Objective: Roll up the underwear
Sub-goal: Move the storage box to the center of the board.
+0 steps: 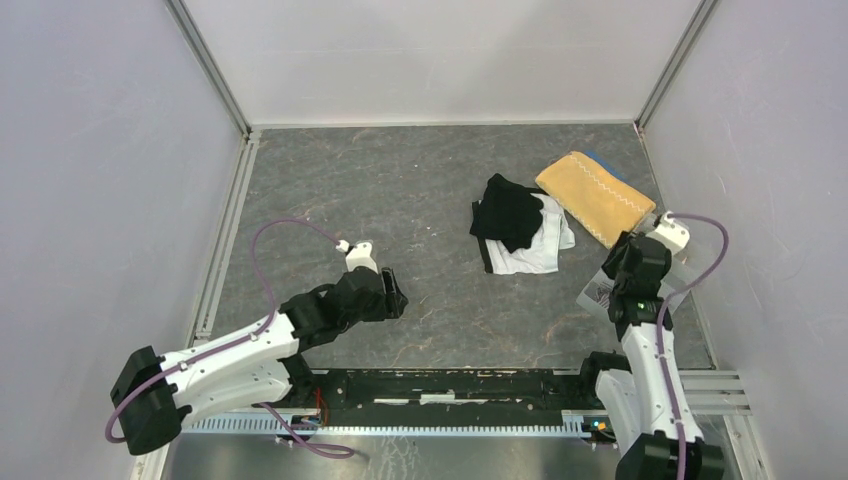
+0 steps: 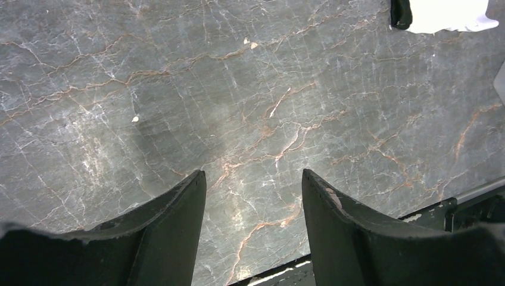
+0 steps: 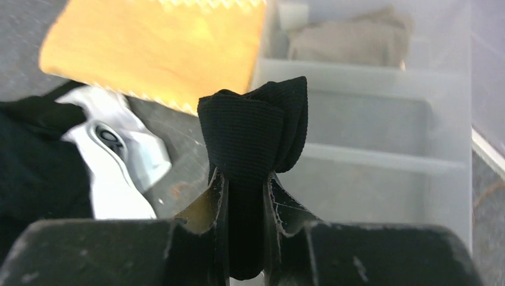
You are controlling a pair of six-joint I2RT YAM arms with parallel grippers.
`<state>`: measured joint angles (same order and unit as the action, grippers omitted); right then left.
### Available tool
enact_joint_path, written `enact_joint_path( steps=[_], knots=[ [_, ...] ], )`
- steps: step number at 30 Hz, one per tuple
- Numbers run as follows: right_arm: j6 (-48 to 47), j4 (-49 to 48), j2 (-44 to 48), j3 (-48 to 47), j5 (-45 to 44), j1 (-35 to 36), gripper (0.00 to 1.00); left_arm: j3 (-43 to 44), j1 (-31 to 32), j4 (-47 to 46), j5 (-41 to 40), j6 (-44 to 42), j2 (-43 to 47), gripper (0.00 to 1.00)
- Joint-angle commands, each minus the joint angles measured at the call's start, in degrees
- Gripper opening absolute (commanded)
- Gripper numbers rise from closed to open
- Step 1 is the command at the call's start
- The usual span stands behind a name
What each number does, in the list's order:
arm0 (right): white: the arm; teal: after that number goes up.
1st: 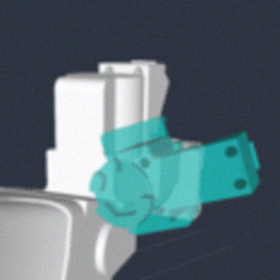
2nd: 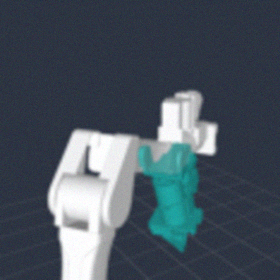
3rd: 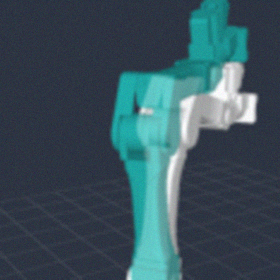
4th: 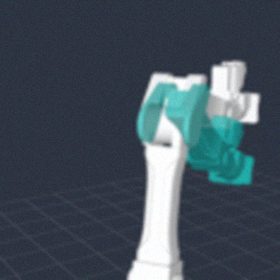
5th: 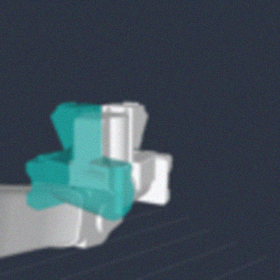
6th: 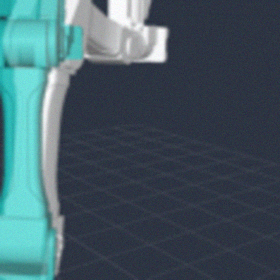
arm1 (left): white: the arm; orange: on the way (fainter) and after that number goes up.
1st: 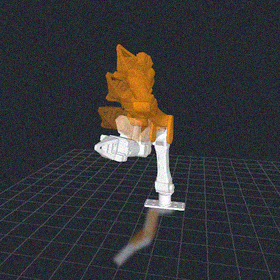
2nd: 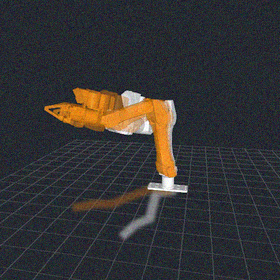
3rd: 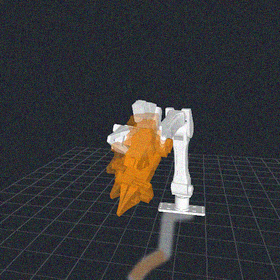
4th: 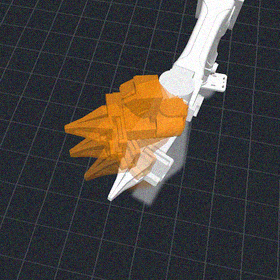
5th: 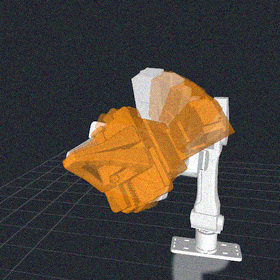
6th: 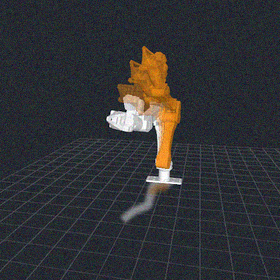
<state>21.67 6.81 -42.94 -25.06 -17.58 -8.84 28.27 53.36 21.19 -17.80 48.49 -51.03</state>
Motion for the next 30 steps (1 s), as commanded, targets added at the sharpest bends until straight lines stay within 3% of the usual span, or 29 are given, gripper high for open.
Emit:
enact_joint_path(
  steps=[1, 7, 15, 23, 30],
  knots=[
    [3.8, 4.2, 7.9, 3.6, -4.1, -0.8, 0.0, 1.8, -0.1, -1.3, 0.8, -0.9, 1.0, 0.66],
    [1.3, 8.9, 13.4, 6.7, -3.3, -0.8, 0.0, 0.1, -0.1, -3.8, 2.0, 0.1, 0.9, 0.66],
    [0.7, 6.8, 9.8, 9.7, 2.1, -0.8, 0.0, -0.7, -0.1, -4.2, 1.4, 0.4, 1.2, 0.65],
    [1.6, 4.4, 6.3, 11.6, 13.8, -0.4, 0.0, -1.8, -0.1, -5.3, 1.9, 0.7, 0.5, 0.64],
    [3.8, 4.3, 6.6, 13.3, 15.8, 4.1, 0.0, -2.3, -0.2, -5.2, 1.4, 1.1, 1.3, 0.64]
  ],
)
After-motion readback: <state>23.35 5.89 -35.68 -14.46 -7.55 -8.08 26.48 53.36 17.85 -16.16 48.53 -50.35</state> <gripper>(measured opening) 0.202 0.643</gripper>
